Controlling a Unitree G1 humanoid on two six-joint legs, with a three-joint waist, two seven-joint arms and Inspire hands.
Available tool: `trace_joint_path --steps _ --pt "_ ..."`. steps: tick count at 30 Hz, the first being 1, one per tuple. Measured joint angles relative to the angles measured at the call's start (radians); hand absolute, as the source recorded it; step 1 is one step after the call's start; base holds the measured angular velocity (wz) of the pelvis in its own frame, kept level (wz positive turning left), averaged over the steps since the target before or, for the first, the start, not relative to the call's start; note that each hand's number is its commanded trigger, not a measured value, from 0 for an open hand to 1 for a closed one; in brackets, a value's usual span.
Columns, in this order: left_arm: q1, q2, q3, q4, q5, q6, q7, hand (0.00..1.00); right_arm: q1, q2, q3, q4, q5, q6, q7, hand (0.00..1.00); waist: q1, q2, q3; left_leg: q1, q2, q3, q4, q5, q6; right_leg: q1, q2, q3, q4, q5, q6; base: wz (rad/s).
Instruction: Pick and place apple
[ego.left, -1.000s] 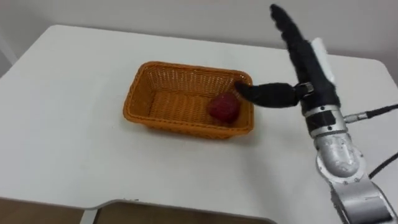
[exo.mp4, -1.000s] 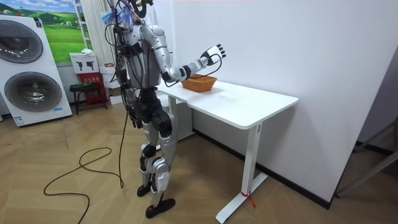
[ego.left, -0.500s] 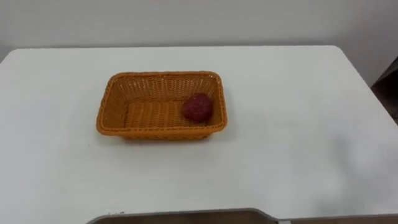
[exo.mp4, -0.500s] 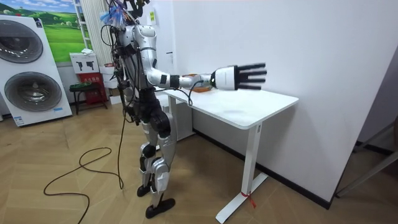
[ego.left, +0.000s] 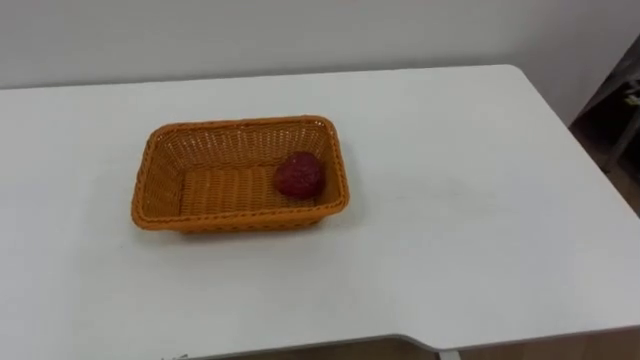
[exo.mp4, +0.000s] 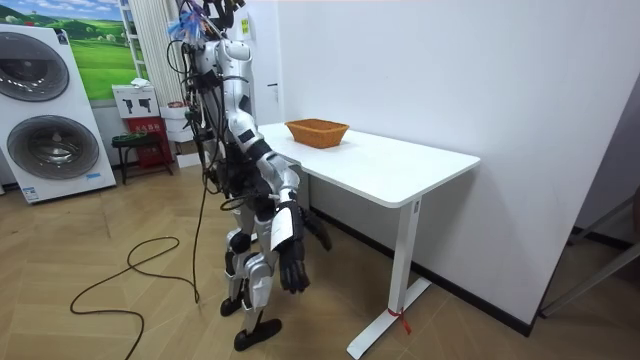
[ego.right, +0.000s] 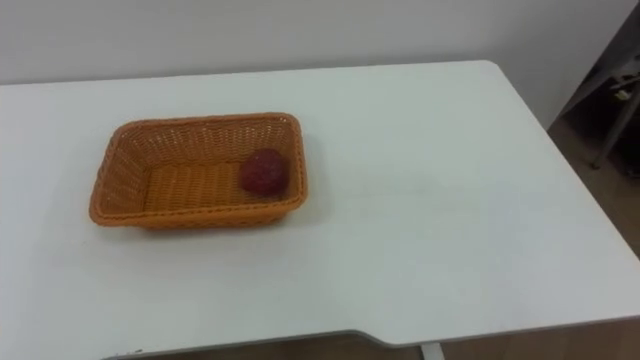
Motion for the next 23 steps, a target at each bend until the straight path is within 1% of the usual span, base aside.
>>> trace_joint_path --steps 2,3,4,5,7,8,9,10,11,12,13,14,15,16,17,19,22,23 --pt "-0.001 -0.001 0.001 0.000 0.002 0.008 -0.007 0.00 0.000 0.006 0.022 0.063 0.001 0.023 0.048 0.00 0.011 0.000 0.0000 0.000 0.001 0.004 -0.001 0.000 0.000 -0.004 0.001 0.009 0.001 0.000 0.000 -0.07" --pt "-0.001 -0.001 0.001 -0.001 0.004 0.020 -0.015 0.00 0.002 0.006 0.045 0.118 0.004 0.040 0.093 0.00 0.016 0.002 0.0003 0.000 0.001 0.004 -0.002 0.000 0.000 -0.005 0.001 0.011 0.001 0.000 0.000 0.00" --pt "0.001 -0.001 -0.001 -0.002 0.015 0.026 -0.026 0.00 0.005 0.007 0.086 0.166 0.019 0.059 0.146 0.00 0.020 0.003 0.0008 0.000 0.001 0.003 -0.002 0.000 0.000 -0.004 0.001 0.008 0.001 0.000 0.000 0.00" --pt "0.003 -0.002 -0.001 -0.002 0.021 0.030 -0.033 0.00 0.005 0.010 0.103 0.188 0.021 0.071 0.178 0.00 0.021 0.002 0.0005 0.000 0.000 0.002 -0.002 0.000 0.000 -0.003 0.000 0.005 0.001 0.000 0.000 0.06" --pt "0.006 -0.006 0.006 0.000 0.025 0.043 -0.053 0.00 0.005 0.028 0.162 0.253 0.019 0.112 0.314 0.00 0.027 0.002 0.0004 0.004 -0.001 0.001 -0.003 0.000 0.000 0.002 0.000 0.002 -0.001 0.000 0.000 0.04" --pt "0.006 -0.007 0.006 0.000 0.026 0.044 -0.056 0.00 0.005 0.031 0.181 0.269 0.011 0.120 0.347 0.00 0.026 0.003 0.0004 0.004 -0.001 0.001 -0.003 0.000 0.000 0.003 -0.001 0.001 -0.001 0.000 0.000 0.03" --pt "0.004 -0.008 0.006 0.000 0.027 0.045 -0.068 0.00 0.004 0.036 0.214 0.300 -0.032 0.142 0.420 0.00 0.030 0.004 0.0004 0.007 -0.001 0.001 0.000 0.000 0.000 0.003 -0.002 -0.002 0.000 0.000 0.000 0.00" --pt "0.002 -0.013 0.008 0.000 0.028 0.047 -0.073 0.00 0.000 0.037 0.244 0.319 -0.085 0.165 0.481 0.00 0.044 0.007 0.0012 0.010 -0.001 0.002 -0.001 0.000 0.000 0.002 -0.001 0.000 0.000 0.000 0.000 -0.06" --pt "0.000 -0.014 0.008 0.000 0.028 0.051 -0.075 0.00 0.000 0.037 0.261 0.319 -0.115 0.179 0.506 0.00 0.050 0.008 0.0011 0.011 -0.001 0.002 -0.001 0.000 0.000 0.002 -0.001 0.002 0.001 0.000 0.000 -0.09" --pt "0.000 -0.015 0.008 0.001 0.028 0.057 -0.079 0.00 0.000 0.037 0.297 0.320 -0.180 0.194 0.549 0.00 0.054 0.008 0.0010 0.014 0.000 0.002 -0.001 0.000 0.000 0.004 -0.001 0.002 0.001 0.000 0.000 -0.06" --pt "-0.001 -0.015 0.008 0.001 0.031 0.061 -0.084 0.00 0.000 0.037 0.335 0.323 -0.241 0.196 0.581 0.00 0.060 0.008 0.0011 0.017 0.000 0.006 -0.002 0.000 0.000 0.005 -0.002 0.001 0.000 -0.001 0.000 0.00" --pt "-0.002 -0.015 0.007 0.001 0.035 0.062 -0.085 0.00 -0.002 0.037 0.350 0.324 -0.270 0.196 0.595 0.00 0.064 0.008 0.0012 0.017 0.000 0.006 -0.001 0.000 0.000 0.005 -0.002 0.001 0.000 -0.001 0.000 0.00" --pt "-0.006 -0.016 -0.001 0.001 0.038 0.067 -0.086 0.00 -0.006 0.036 0.387 0.327 -0.329 0.197 0.617 0.00 0.074 0.008 0.0013 0.017 0.000 0.006 0.000 0.000 0.000 0.005 -0.002 0.000 0.001 -0.001 0.000 0.03" --pt "-0.006 -0.016 -0.014 0.005 0.038 0.072 -0.085 0.00 -0.016 0.036 0.418 0.333 -0.406 0.208 0.638 0.00 0.076 0.009 0.0016 0.017 0.000 0.004 0.001 0.000 0.000 0.006 -0.002 -0.002 0.001 -0.001 0.000 0.05" --pt "-0.006 -0.016 -0.023 0.010 0.037 0.074 -0.085 0.00 -0.024 0.037 0.428 0.337 -0.446 0.215 0.647 0.00 0.077 0.009 0.0015 0.017 0.000 0.003 0.001 -0.001 0.001 0.007 -0.002 -0.004 0.001 -0.001 0.000 0.06" --pt "-0.013 -0.016 -0.068 0.022 0.035 0.091 -0.085 0.00 -0.043 0.036 0.477 0.339 -0.568 0.235 0.677 0.00 0.081 0.013 0.0012 0.016 0.000 -0.005 0.002 -0.001 0.001 0.007 -0.002 -0.008 0.001 -0.001 0.000 0.06" --pt "-0.022 -0.019 -0.125 0.033 0.035 0.108 -0.089 0.00 -0.057 0.037 0.546 0.339 -0.664 0.261 0.694 0.00 0.096 0.022 0.0012 0.017 0.000 -0.006 0.000 -0.002 0.001 0.009 -0.003 -0.011 0.002 -0.001 0.000 0.01" --pt "-0.023 -0.022 -0.128 0.034 0.035 0.109 -0.089 0.00 -0.057 0.037 0.553 0.339 -0.684 0.262 0.695 0.00 0.098 0.026 0.0009 0.017 0.000 -0.008 0.000 -0.002 0.002 0.011 -0.003 -0.012 0.001 -0.001 0.000 0.00"
